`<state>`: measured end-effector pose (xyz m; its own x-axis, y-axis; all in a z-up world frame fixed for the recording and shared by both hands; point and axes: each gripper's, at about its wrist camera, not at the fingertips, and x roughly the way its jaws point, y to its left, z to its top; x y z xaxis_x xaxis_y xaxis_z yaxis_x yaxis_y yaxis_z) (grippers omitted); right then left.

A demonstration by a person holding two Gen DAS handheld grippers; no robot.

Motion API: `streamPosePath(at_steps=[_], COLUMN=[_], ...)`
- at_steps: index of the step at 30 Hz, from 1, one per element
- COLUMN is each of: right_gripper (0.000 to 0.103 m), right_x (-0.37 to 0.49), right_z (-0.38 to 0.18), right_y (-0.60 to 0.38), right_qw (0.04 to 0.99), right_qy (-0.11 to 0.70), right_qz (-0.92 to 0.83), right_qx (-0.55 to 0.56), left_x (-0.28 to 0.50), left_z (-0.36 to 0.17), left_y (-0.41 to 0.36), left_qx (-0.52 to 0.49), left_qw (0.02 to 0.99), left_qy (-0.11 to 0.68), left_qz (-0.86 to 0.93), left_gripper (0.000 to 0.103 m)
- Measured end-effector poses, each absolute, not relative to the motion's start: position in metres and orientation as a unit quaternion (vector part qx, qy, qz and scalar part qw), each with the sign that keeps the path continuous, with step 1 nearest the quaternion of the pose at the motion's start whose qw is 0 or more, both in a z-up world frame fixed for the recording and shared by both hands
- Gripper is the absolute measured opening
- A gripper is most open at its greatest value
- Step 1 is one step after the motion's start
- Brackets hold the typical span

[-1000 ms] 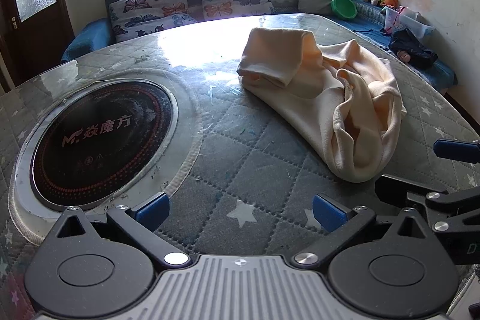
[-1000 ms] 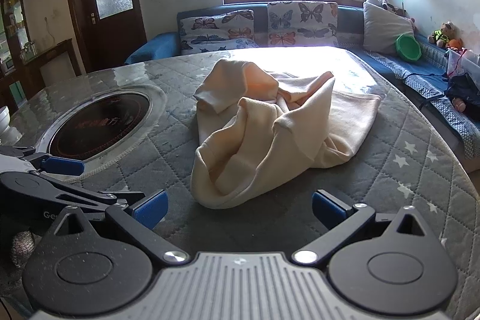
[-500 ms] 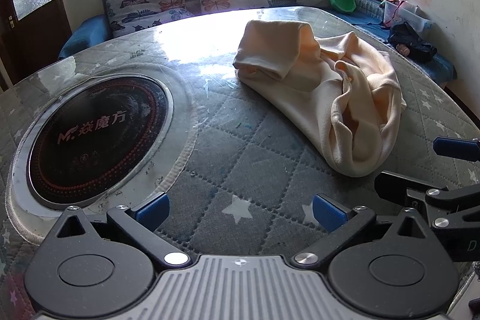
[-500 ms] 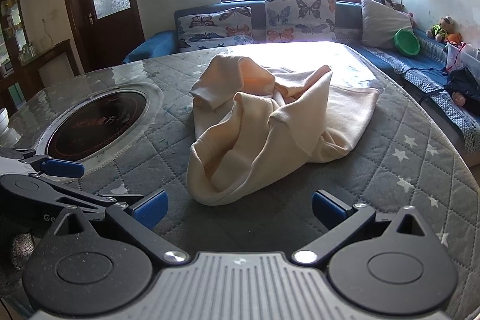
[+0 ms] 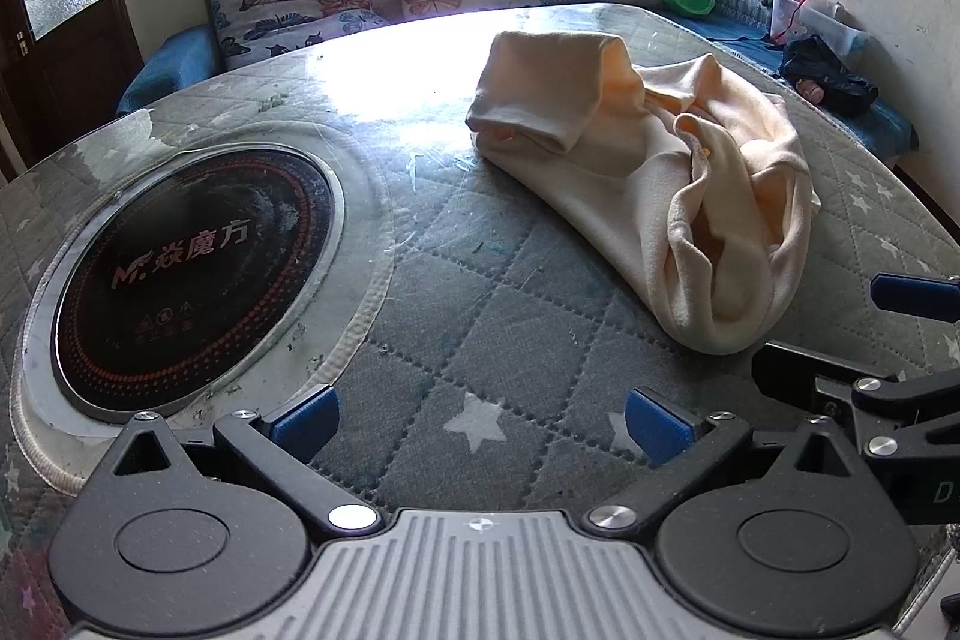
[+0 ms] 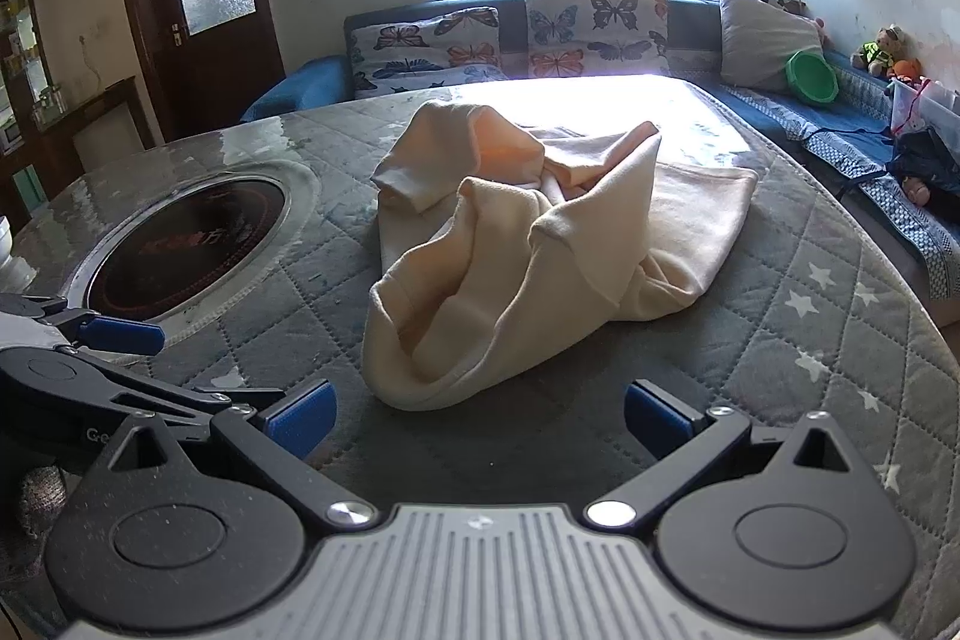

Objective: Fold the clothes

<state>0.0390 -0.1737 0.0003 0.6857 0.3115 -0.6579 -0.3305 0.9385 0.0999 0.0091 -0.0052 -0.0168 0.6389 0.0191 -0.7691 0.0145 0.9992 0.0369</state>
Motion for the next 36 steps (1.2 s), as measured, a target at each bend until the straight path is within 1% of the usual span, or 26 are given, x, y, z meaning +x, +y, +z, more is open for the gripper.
streamPosePath(at_steps=[36], right_gripper=[0.103], right_x=[0.059], right_z=[0.006], right_y=[-0.180], right_qw=[0.923], right_qy=[0.347], right_qz=[0.165], right_qx=[-0.013], left_x=[0.033], left_z=[-0.011], left_y=[-0.010], left_qx=[0.024], left_qw=[0.905], left_qy=[0.425], left_qz=[0.005], left_gripper=[0.103])
